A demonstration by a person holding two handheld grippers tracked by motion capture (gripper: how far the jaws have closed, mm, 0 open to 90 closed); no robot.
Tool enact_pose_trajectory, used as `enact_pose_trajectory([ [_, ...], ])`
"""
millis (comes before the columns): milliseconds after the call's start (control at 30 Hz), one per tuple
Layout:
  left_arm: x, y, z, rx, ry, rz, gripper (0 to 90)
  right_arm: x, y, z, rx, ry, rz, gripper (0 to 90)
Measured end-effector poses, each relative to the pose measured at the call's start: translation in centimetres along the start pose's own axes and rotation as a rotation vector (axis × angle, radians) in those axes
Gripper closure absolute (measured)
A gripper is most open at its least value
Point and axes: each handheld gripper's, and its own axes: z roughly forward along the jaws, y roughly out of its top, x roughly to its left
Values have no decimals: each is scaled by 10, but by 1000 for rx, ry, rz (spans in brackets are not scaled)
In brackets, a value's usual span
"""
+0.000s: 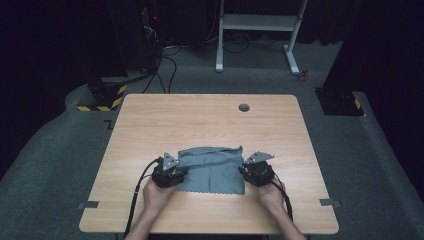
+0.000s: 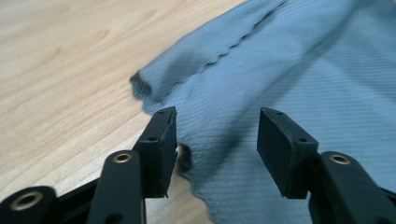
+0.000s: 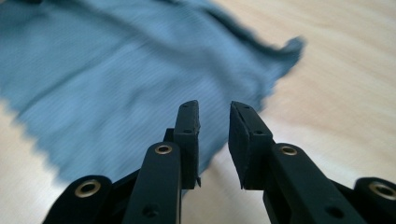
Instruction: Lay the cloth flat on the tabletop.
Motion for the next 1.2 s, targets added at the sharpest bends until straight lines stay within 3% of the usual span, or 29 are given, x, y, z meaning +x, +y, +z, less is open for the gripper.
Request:
enact_pose_trajectory([
  [67, -5, -2, -10, -8, -25, 24, 531, 7, -7, -3, 3, 25, -16, 746],
  [167, -14, -8, -18, 24, -66, 70, 602, 16, -14, -3, 13, 43, -55, 762],
  [267, -20, -13, -24, 38, -77, 91, 640, 22, -21, -5, 3, 55, -61, 763],
  [367, -26, -17, -33, 24, -56, 121, 618, 24, -27, -12, -14, 62, -58, 756],
  [433, -27, -18, -34, 29, -64, 116, 599, 26, -31, -16, -20, 69, -49, 753],
  [533, -28, -22, -28, 81, -76, 122, 604, 30, -36, -16, -5, 75, -72, 739],
  [567, -27, -22, -28, 72, -83, 115, 612, 31, -37, -15, 0, 70, -73, 729],
  [667, -27, -21, -26, 76, -113, 110, 695, 30, -42, -12, 2, 72, -58, 733],
  [733, -28, -20, -26, 81, -139, 122, 800, 29, -43, -12, -2, 79, -71, 803],
  [867, -34, -18, -27, 99, -137, 195, 892, 31, -42, -14, 19, 88, -114, 892],
  [1133, -42, -23, -39, 127, -260, 182, 893, 37, -54, -31, 50, 108, -155, 881],
  [1200, -41, -22, -40, 118, -278, 167, 828, 38, -56, -34, 53, 113, -160, 837],
])
